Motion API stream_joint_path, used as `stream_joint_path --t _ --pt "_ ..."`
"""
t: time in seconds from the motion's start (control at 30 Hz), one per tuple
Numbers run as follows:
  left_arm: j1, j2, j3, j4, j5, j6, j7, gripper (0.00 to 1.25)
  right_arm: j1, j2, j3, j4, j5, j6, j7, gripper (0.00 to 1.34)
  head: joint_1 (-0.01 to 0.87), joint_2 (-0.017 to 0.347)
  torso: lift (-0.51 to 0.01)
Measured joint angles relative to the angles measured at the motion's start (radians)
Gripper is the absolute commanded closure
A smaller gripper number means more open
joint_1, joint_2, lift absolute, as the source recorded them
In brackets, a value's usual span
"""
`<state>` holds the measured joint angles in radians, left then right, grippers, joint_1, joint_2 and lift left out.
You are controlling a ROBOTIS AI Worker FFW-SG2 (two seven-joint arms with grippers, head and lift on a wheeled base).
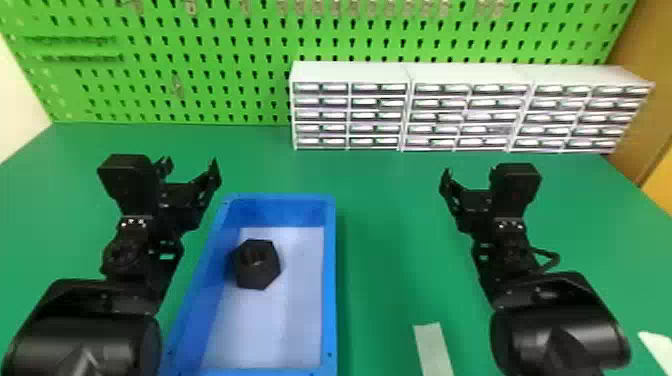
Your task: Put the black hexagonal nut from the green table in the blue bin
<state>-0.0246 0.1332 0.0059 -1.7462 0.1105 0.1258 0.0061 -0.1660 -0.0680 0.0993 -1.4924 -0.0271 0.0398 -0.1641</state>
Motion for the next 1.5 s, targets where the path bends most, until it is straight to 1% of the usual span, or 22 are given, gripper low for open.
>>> stream_joint_path --t 0.3,1.5 --pt "-0.001 0.000 -0.001 0.000 0.001 0.003 0.000 0.49 -0.003 -0.005 -0.001 -0.003 0.003 0.014 0.000 0.45 0.686 0.052 -0.097" --pt "-0.006 0.000 0.000 0.001 0.003 0.012 0.000 0.49 -0.014 -0.013 0.007 -0.011 0.015 0.061 0.000 0.45 0.686 0.052 -0.097"
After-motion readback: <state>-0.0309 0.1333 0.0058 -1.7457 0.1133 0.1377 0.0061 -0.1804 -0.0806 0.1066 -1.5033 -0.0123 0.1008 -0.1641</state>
